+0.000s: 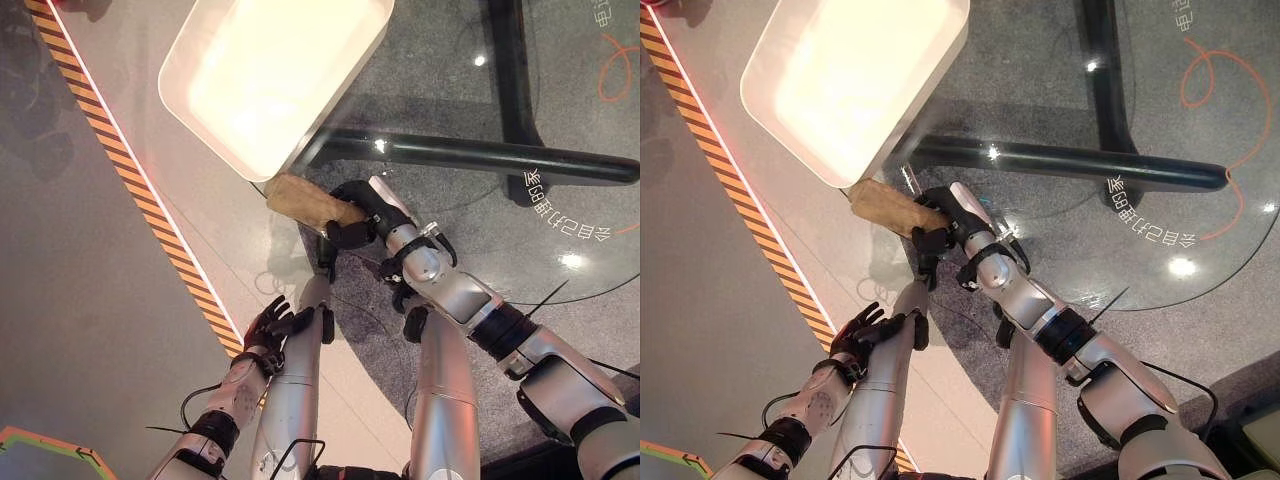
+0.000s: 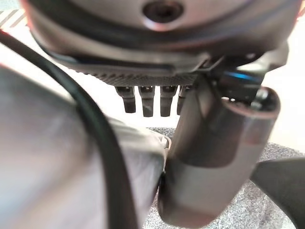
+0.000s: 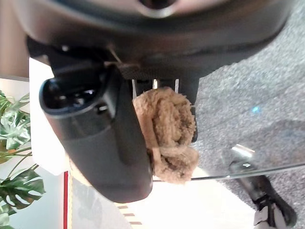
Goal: Wipe the table with a cloth and put it in the basket.
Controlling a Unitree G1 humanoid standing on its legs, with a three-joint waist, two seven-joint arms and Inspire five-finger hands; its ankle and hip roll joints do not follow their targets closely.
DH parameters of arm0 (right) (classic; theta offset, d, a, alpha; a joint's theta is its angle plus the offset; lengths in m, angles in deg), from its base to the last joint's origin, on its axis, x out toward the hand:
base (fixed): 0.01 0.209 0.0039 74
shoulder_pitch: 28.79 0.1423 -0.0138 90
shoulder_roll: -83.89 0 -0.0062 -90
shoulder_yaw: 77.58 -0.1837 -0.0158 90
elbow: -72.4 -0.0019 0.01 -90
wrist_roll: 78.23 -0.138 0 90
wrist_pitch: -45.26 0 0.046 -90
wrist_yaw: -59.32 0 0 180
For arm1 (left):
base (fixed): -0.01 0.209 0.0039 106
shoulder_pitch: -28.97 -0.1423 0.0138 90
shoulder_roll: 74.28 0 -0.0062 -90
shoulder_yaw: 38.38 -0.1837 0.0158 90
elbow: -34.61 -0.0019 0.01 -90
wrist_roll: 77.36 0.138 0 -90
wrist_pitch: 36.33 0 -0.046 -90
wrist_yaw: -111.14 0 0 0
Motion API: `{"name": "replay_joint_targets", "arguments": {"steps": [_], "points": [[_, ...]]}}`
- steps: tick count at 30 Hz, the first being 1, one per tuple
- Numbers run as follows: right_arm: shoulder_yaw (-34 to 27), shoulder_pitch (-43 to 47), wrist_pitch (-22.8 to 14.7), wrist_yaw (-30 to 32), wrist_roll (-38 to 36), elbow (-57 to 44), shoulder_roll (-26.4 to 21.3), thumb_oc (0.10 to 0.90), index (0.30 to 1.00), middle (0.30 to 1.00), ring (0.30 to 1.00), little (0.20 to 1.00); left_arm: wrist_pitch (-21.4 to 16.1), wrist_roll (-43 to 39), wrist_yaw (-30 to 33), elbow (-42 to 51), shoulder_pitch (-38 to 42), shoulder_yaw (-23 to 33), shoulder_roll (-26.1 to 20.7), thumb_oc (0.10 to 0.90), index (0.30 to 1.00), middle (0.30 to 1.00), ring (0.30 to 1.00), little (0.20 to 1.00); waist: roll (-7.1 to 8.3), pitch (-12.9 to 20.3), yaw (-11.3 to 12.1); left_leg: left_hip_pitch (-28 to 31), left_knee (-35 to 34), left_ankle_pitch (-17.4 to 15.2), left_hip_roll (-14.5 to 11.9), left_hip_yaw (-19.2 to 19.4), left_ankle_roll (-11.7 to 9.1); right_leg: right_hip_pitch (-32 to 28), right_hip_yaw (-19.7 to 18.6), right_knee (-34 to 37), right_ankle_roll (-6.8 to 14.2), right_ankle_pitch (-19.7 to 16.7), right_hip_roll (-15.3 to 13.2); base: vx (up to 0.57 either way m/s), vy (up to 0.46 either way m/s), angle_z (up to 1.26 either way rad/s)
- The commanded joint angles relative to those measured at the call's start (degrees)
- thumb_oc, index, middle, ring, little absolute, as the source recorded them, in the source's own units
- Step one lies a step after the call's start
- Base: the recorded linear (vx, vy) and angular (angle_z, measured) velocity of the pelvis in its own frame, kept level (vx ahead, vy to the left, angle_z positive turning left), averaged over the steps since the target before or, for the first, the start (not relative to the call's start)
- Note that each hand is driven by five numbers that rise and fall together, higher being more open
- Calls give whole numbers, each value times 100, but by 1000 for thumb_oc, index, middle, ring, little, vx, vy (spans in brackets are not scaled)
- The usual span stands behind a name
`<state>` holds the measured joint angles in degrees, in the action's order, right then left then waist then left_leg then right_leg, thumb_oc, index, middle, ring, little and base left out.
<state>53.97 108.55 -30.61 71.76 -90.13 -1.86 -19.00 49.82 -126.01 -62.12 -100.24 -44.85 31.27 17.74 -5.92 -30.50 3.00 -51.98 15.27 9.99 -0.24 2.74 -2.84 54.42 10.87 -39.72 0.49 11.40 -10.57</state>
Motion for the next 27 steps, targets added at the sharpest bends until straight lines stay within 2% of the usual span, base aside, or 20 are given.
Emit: {"name": "replay_joint_targets", "arguments": {"steps": [1,6,10,15,22,27], "points": [[-128,-145,-486,104,-88,-730,-28,100,300,300,300,200,62,-9,88,-226,-701,-265,-26,800,900,900,900,900,-36,71,-25,-22,1309,-1518,284,525,51,46,-124,1364,462,-1065,279,0,0,0],[-267,-173,-528,528,-107,-773,-73,100,300,300,300,200,47,-35,92,-211,-705,-290,-63,800,900,900,900,900,-33,71,-44,0,1278,-1513,278,534,54,28,-118,1403,472,-1088,283,0,0,0],[-537,-265,-550,1437,-68,-687,-60,100,300,300,300,200,3,-77,109,-237,-722,-290,-36,800,900,900,900,900,-34,71,-82,11,1269,-1524,269,548,62,39,-144,1404,475,-1098,299,0,0,0],[-1018,-463,-290,2298,208,-688,-116,100,300,300,300,200,-187,-106,235,-210,-811,-275,40,800,900,900,900,900,-20,71,-150,47,1225,-1544,254,562,78,13,-184,1450,479,-1102,341,0,0,0],[-1605,-546,-79,2898,124,-433,-429,100,300,300,300,200,-231,-77,257,-136,-875,-210,28,800,900,900,900,900,19,71,-203,36,1259,-1586,210,557,96,20,-202,1458,487,-1129,361,-1,-5,0],[-1871,-414,-69,2973,71,-170,-767,100,300,300,300,200,-242,-112,224,-127,-896,-209,-20,800,900,900,900,900,18,71,-218,60,1241,-1598,204,540,91,0,-219,1490,493,-1144,387,-3,-17,-2]]}}
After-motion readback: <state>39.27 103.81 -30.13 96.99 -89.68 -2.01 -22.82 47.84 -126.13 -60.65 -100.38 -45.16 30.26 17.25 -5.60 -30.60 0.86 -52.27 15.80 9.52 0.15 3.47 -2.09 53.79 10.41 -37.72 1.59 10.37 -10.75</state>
